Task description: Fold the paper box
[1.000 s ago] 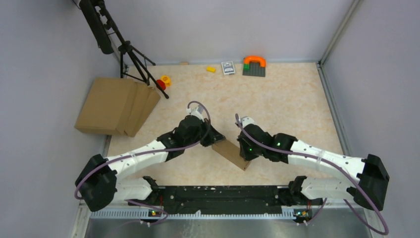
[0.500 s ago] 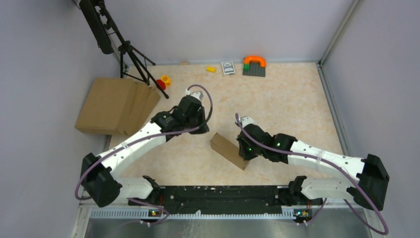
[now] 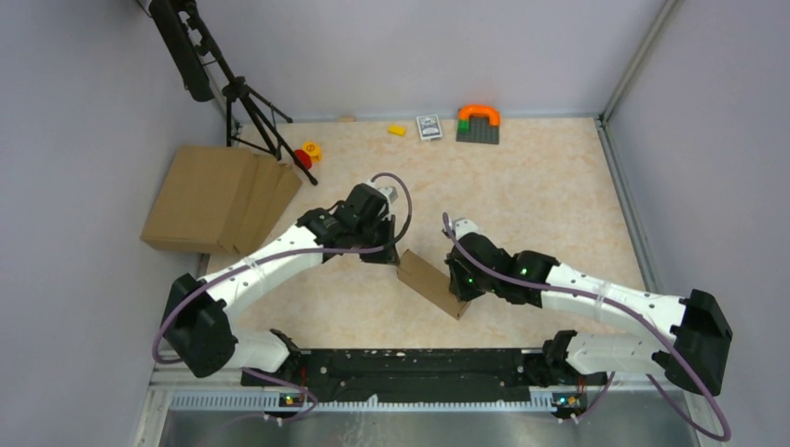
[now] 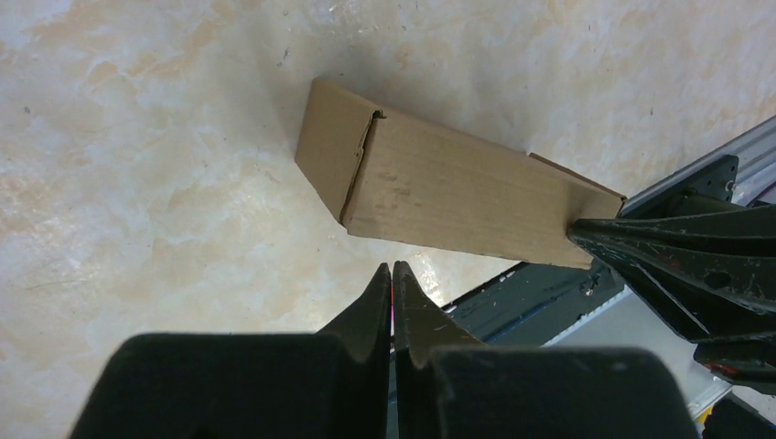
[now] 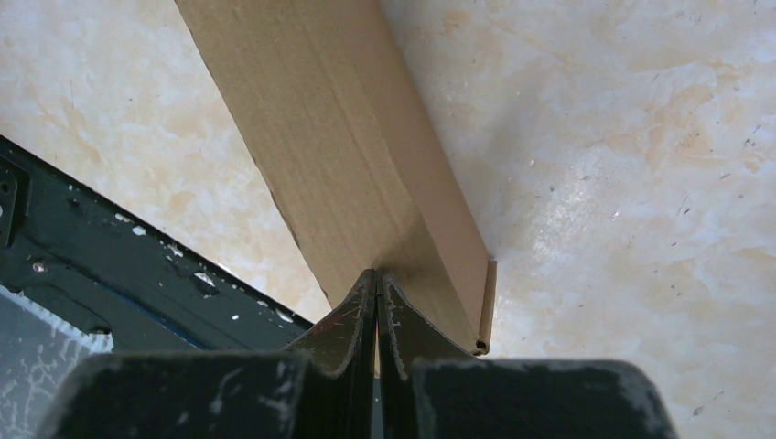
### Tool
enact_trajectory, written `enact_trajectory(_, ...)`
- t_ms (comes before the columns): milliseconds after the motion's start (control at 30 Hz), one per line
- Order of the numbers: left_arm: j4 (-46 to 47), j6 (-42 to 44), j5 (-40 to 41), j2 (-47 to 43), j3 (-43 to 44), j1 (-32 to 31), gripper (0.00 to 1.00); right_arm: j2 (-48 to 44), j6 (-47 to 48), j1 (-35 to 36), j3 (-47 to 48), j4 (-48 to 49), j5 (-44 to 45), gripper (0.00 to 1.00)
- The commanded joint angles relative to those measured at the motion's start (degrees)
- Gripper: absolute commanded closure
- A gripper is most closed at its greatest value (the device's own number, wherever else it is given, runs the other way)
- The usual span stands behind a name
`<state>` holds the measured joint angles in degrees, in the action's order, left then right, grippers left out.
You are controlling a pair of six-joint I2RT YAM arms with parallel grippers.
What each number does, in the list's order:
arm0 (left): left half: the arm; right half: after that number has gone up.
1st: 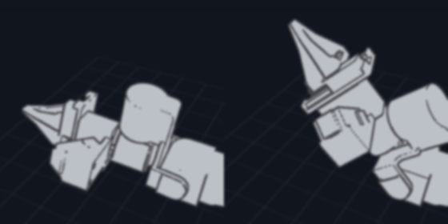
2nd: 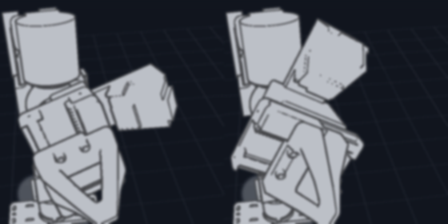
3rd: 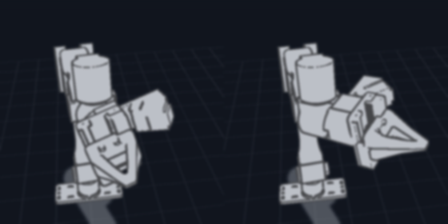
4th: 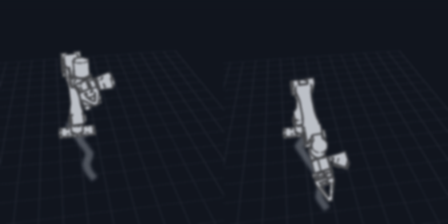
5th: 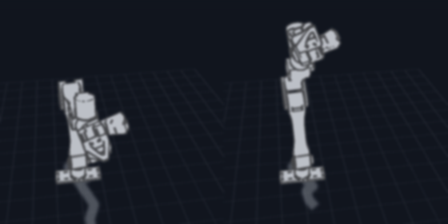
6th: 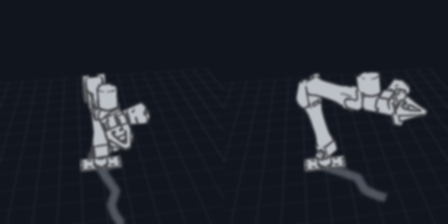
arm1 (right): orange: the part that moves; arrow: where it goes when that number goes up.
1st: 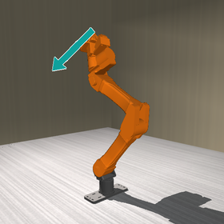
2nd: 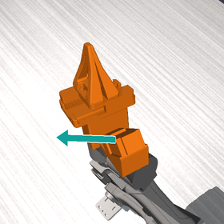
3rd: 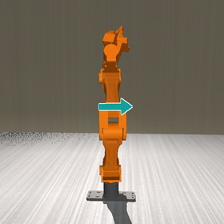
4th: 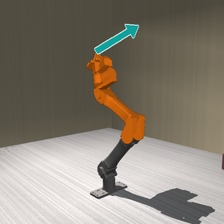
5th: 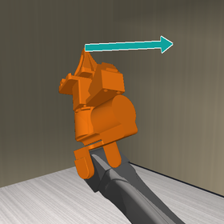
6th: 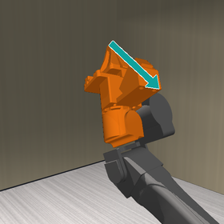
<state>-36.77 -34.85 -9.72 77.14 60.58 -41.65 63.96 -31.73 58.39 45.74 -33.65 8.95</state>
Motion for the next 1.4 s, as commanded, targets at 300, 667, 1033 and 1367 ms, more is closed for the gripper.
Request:
enact_trajectory(300, 5.5, 0.5, 2.4, 6.1, -2.7, 0.2, 1.00, -0.7, 0.0, 0.5, 0.9, 0.9, -0.5, 1.00)
enact_trajectory(667, 4.6, 2.3, 1.8, 3.0, 1.7, 0.2, 1.00, -1.0, 0.2, 0.4, 1.1, 0.4, 0.1, 1.00)
enact_trajectory(1033, 6.1, 1.7, 0.9, 8.9, -0.2, 0.8, 1.00, -1.5, -0.2, 0.4, 0.9, 0.1, 0.4, 1.00)
enact_trajectory(1367, 3.1, 0.8, 4.0, 4.0, -0.8, 0.8, 1.00, -3.7, 0.9, 0.4, 3.8, -2.7, 3.1, 1.00)
